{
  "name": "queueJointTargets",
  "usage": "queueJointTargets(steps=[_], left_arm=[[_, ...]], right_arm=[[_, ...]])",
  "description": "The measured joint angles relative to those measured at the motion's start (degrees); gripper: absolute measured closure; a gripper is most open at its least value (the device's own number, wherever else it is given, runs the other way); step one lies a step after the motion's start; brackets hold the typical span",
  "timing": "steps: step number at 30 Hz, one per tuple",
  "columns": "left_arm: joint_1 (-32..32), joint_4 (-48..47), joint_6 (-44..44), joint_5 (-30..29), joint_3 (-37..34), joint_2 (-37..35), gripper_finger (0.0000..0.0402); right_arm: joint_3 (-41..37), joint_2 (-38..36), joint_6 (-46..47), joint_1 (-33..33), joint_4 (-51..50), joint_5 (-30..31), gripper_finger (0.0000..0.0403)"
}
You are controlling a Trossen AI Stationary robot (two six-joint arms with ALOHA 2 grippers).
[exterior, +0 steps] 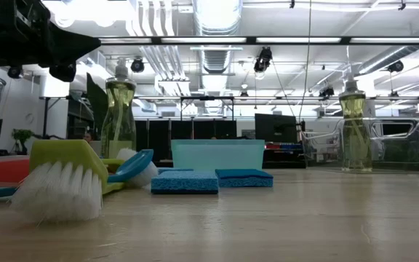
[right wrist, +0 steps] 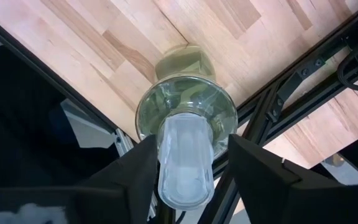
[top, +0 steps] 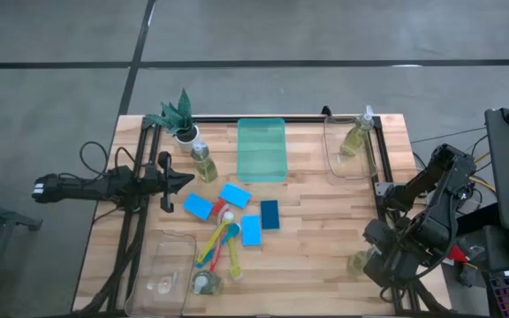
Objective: Pick & Place Kitchen Sink Supplies
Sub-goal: Put the yellow soap dispenser into the top transparent bin
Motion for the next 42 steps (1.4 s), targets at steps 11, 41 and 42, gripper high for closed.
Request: queueJointTargets(steps=[11, 41, 42], left_arm=[[0.02, 0.0, -0.01, -0.01, 0.01, 0.01, 0.0399], [0.01, 0.0, -0.02, 0.01, 0.02, 0.0, 0.0399], [0.0, 0.0, 0.0, -0.01, 0.0, 0.0, 0.0399]], right_arm=[[-0.2, -0.07, -1.37, -0.39, -0.02, 0.28, 0.0299], [-0.42, -5.09, -22.39, -23.58, -0.05, 2.21, 0.0296], [-0.42, -5.5, -23.32, -24.89, -0.04, 2.23, 0.0296]])
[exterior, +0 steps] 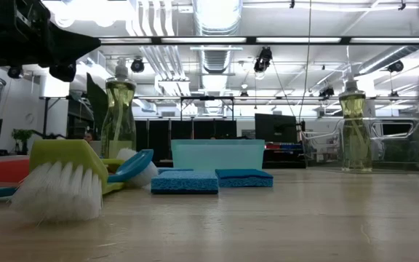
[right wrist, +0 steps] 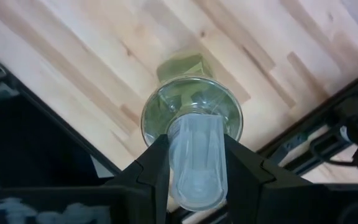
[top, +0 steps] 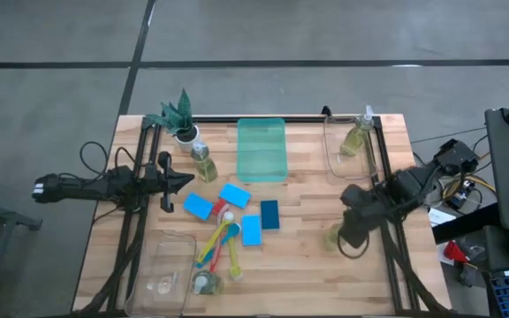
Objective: Pick & Place Kitchen Sink Supplies
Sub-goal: Put the yellow soap dispenser into the top transparent bin
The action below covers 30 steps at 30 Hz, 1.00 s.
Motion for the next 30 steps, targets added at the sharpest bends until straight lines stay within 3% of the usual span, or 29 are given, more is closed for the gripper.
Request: queueJointTargets(steps=[17, 30], left_arm=[[0.02, 0.0, 0.0, 0.02, 0.02, 0.0, 0.0399], [0.0, 0.01, -0.01, 0.02, 0.02, 0.02, 0.0399]], right_arm=[[1.47, -8.92, -11.87, -21.13, -0.17, 0.92, 0.0296], [9.82, -10.88, -16.65, -30.52, 0.03, 21.88, 0.0296]])
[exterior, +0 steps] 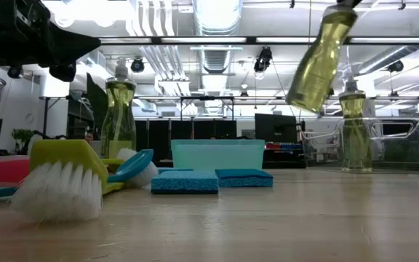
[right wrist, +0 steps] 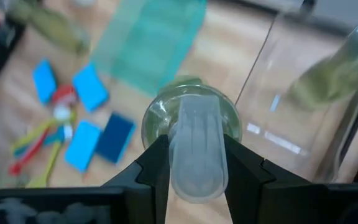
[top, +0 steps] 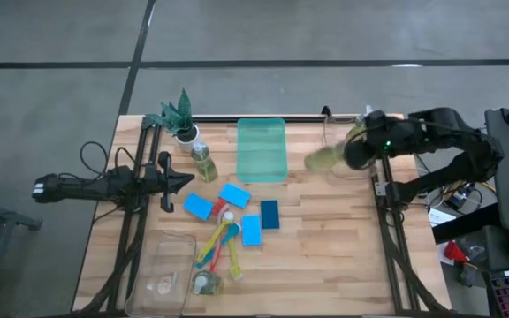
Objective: Pick & Place Kitchen Sink Supplies
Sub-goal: Put the yellow soap dispenser into the top transparent bin
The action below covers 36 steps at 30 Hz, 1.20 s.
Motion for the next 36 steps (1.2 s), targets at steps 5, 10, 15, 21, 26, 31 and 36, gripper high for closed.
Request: queueJointTargets(steps=[5, 10, 15, 21, 26, 31, 36], left_arm=[[0.0, -0.01, -0.01, 0.0, 0.0, 0.0, 0.0399], [0.01, -0.01, 0.01, -0.01, 0.0, -0.02, 0.0399], [0.01, 0.0, 0.0, 0.0, -0.02, 0.0, 0.0399], [0.02, -0.01, 0.01, 0.0, 0.0, 0.0, 0.0399], [0.01, -0.01, -0.01, -0.02, -0.01, -0.02, 0.0399], [0.0, -0.01, 0.0, -0.02, -0.02, -0.02, 0.0399], [0.01, -0.01, -0.01, 0.0, 0.0, -0.01, 0.0399]], right_arm=[[3.12, 0.12, -2.67, -1.86, -0.07, 6.96, 0.0296], [5.27, 0.07, -5.55, -3.76, -0.03, 7.67, 0.0296], [5.88, -0.16, -6.91, -4.42, 0.06, 7.67, 0.0296], [3.79, -0.78, -8.12, -7.5, -0.13, 7.71, 0.0296], [1.07, -0.03, -9.74, -10.36, 0.4, 4.74, 0.0298], [-2.07, 0.23, -11.63, -12.68, -0.07, 4.83, 0.0298], [-4.52, -0.14, -12.65, -14.51, 0.33, 5.31, 0.0298]])
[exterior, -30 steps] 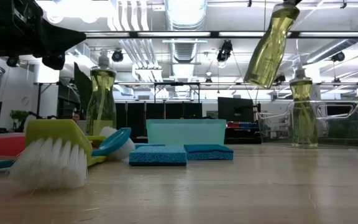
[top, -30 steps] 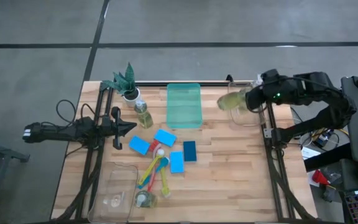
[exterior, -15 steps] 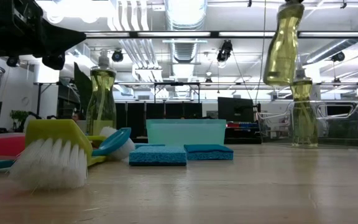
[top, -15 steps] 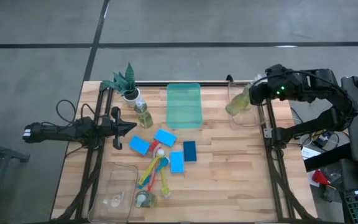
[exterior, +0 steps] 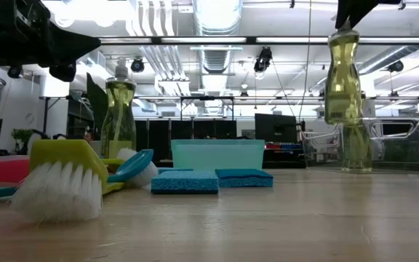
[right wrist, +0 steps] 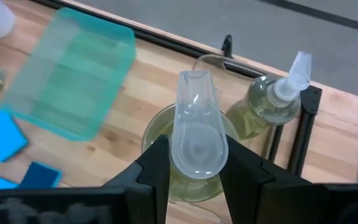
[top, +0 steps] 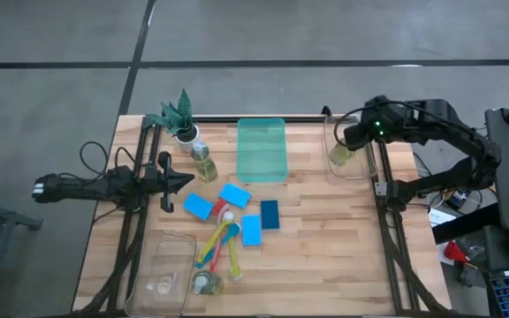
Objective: Pick & Place Kitchen Sink Supplies
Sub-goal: Put the yellow soap dispenser into the top transparent bin
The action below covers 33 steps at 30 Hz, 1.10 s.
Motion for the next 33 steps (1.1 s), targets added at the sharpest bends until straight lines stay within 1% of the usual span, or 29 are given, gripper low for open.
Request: queueJointTargets(steps=[9, 17, 23, 33], left_arm=[[0.0, 0.0, 0.0, -0.01, -0.02, -0.01, 0.0399], [0.0, 0.0, 0.0, -0.01, -0.01, 0.01, 0.0399], [-0.01, 0.0, 0.02, -0.02, 0.0, -0.01, 0.0399], [-0.01, 0.0, 0.02, -0.02, -0.02, 0.01, 0.0399]], right_arm=[[-5.25, -2.43, -0.74, -1.29, -0.1, 0.88, 0.03], [-13.0, -9.66, 2.06, -1.29, -0.47, 1.23, 0.0297], [-17.09, -13.73, 2.71, -1.58, -0.35, 2.72, 0.0297], [-21.97, -14.76, 3.42, -1.59, 0.31, 2.74, 0.0297]])
